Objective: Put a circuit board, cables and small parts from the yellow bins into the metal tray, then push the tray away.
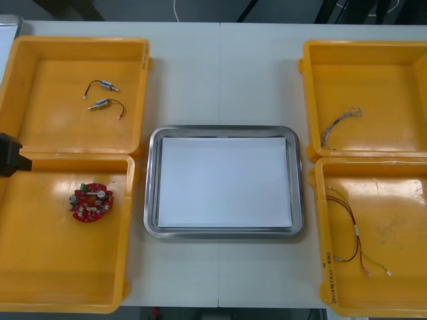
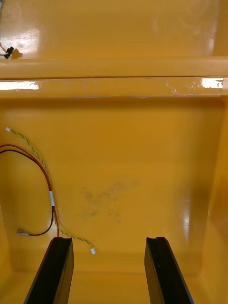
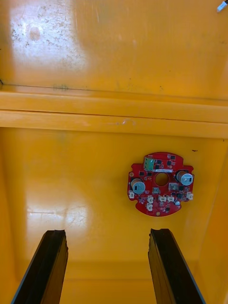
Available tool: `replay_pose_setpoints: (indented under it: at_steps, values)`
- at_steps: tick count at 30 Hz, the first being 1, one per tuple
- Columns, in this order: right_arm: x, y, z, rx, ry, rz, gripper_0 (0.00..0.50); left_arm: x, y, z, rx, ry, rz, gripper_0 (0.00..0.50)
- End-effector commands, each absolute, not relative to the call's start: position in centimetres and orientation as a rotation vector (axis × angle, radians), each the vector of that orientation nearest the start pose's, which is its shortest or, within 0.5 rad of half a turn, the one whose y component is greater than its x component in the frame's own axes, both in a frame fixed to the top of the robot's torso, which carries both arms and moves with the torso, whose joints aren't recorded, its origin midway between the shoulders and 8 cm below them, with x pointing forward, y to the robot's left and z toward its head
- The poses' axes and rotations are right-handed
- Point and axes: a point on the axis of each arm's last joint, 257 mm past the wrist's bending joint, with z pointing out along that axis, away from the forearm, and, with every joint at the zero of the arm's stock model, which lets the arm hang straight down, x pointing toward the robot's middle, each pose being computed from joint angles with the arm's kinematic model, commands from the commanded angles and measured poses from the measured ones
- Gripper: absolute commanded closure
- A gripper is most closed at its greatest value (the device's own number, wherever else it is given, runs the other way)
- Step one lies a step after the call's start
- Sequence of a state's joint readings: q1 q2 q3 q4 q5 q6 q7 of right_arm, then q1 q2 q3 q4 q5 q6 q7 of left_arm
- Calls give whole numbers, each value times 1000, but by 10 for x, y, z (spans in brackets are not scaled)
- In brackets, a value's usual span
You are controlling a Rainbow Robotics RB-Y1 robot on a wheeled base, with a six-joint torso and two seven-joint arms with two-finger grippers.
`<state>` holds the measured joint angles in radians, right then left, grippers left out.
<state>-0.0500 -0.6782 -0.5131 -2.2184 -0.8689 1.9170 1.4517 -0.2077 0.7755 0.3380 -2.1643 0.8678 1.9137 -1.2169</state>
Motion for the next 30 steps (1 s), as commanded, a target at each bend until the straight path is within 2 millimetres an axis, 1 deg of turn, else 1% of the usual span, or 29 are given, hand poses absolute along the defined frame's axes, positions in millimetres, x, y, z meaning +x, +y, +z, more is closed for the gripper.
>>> replay_pose_setpoints:
  at_steps: [1, 11, 12, 17, 18, 19, 23, 26, 28, 30]
  values:
    - [349, -405, -164, 21, 2643, -8, 69, 381, 387, -134, -18, 2621, 44, 0]
    - [349, -405, -164, 21, 2643, -8, 67, 381, 387, -134, -18, 2621, 44, 0]
    - [346, -403, -173, 35, 2662, 14, 67, 381, 387, -134, -18, 2621, 44, 0]
    - [339, -404, -183, 44, 2690, 23, 69, 381, 387, -134, -18, 2621, 44, 0]
    - [337, -403, -185, 44, 2696, 25, 67, 377, 380, -150, -23, 2661, 10, 0]
    - [337, -403, -186, 43, 2698, 25, 68, 377, 379, -151, -24, 2663, 7, 0]
    - [336, -400, -184, 31, 2691, 30, 67, 379, 374, -155, -28, 2673, 5, 0]
    - [337, -395, -175, 6, 2662, -1, 69, 378, 372, -158, -40, 2681, 5, 0]
    - [334, -392, -171, -9, 2645, -28, 69, 378, 371, -160, -42, 2686, 5, 0]
    - [326, -388, -172, -13, 2641, -55, 67, 377, 368, -164, -46, 2696, 6, 0]
